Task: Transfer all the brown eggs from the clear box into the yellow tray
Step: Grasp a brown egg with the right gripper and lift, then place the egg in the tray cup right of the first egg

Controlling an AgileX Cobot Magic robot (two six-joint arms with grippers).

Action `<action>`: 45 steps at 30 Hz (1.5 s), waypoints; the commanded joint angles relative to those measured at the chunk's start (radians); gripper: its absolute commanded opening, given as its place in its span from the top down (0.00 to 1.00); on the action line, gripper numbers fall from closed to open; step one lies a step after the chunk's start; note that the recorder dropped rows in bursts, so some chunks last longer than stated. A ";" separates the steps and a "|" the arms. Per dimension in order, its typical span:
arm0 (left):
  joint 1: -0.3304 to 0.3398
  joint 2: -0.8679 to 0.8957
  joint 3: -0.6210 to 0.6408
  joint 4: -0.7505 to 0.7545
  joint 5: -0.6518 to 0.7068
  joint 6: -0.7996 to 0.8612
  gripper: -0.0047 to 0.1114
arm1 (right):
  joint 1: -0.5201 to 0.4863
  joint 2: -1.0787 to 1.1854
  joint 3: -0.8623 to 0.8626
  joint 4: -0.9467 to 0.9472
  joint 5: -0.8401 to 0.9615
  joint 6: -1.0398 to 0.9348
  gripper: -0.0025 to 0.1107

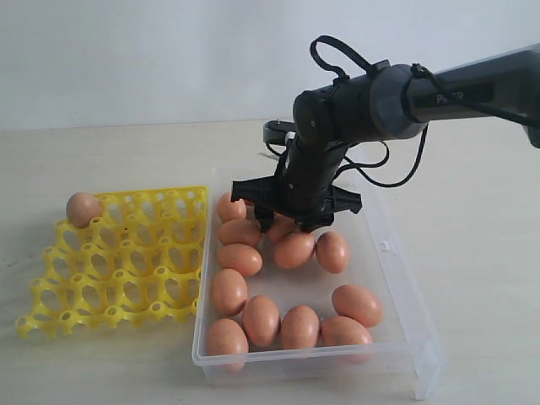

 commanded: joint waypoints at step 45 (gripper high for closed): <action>-0.002 -0.006 -0.004 0.000 -0.008 -0.004 0.96 | 0.303 0.293 -0.452 -0.139 -0.438 -0.949 0.86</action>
